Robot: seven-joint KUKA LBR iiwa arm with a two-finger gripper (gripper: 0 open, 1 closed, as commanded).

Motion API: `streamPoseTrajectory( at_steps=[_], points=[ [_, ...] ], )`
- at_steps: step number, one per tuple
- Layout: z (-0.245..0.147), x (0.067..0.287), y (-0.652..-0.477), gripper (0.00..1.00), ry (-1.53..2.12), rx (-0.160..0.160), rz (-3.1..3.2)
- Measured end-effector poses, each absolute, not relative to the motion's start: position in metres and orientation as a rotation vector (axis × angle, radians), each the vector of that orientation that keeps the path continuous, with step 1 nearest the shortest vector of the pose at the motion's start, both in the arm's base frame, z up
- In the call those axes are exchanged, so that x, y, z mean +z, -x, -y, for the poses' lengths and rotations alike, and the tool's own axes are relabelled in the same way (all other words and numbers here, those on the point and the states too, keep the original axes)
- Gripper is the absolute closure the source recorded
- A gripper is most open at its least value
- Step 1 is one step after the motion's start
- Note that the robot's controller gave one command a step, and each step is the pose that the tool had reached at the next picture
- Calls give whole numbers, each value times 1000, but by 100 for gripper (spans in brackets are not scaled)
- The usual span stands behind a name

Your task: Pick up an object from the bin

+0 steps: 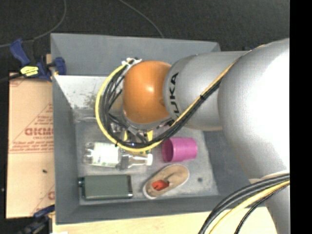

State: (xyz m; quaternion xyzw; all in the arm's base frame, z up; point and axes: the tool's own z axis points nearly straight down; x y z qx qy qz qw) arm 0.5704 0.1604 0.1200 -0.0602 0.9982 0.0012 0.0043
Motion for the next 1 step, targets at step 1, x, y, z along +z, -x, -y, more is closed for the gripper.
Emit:
streamPoseTrajectory(
  at_steps=[1],
  points=[
    [-160,121,-547,0,19,6,-3143]
  ],
)
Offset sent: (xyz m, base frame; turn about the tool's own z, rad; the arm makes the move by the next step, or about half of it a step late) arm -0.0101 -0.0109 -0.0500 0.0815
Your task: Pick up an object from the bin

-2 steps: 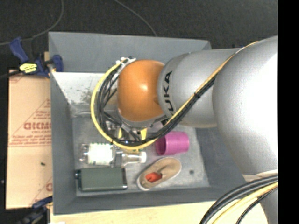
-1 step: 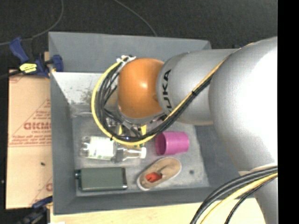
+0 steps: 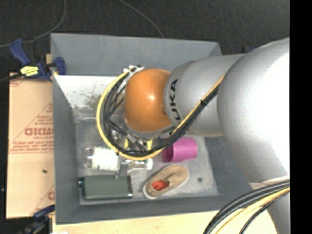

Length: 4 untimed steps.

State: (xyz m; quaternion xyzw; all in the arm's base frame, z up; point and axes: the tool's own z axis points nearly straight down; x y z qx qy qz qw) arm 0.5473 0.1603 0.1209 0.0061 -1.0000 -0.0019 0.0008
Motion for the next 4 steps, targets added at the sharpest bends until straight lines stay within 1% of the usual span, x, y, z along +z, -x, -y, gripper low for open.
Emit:
streamPoseTrajectory(
  at_steps=[1,2,4],
  points=[
    [-157,104,-555,0,-39,-8,3151],
    [-147,72,-543,100,166,-12,3145],
    [-146,72,-543,100,166,-12,3145]
  ],
)
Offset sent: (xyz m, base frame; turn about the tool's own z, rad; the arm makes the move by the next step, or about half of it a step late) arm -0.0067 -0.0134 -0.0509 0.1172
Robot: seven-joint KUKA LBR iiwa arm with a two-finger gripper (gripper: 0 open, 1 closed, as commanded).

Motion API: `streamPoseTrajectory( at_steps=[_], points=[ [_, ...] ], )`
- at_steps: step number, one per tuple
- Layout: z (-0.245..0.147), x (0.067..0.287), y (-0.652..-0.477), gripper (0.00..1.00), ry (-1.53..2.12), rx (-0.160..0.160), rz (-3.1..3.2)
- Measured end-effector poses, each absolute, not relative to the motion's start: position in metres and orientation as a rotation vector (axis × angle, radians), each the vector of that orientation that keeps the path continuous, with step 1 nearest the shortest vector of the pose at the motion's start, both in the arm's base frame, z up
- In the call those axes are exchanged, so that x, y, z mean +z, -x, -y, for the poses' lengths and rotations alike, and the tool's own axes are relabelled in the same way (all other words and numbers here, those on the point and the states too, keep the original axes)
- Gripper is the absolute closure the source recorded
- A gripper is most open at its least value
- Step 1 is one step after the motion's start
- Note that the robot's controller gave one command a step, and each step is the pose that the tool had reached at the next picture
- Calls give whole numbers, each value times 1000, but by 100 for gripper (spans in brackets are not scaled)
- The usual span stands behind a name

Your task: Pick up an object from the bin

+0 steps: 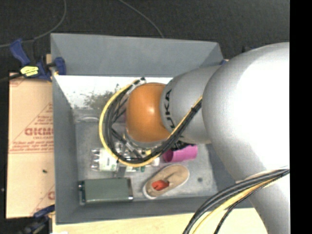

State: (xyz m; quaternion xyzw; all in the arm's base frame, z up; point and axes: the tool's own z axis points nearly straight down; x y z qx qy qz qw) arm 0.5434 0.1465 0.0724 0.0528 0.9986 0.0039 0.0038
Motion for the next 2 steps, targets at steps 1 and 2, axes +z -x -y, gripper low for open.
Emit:
streamPoseTrajectory(
  at_steps=[1,2],
  points=[
    [-146,78,-542,100,-166,11,-3134],
    [-146,100,-541,100,-167,9,-3138]
  ],
)
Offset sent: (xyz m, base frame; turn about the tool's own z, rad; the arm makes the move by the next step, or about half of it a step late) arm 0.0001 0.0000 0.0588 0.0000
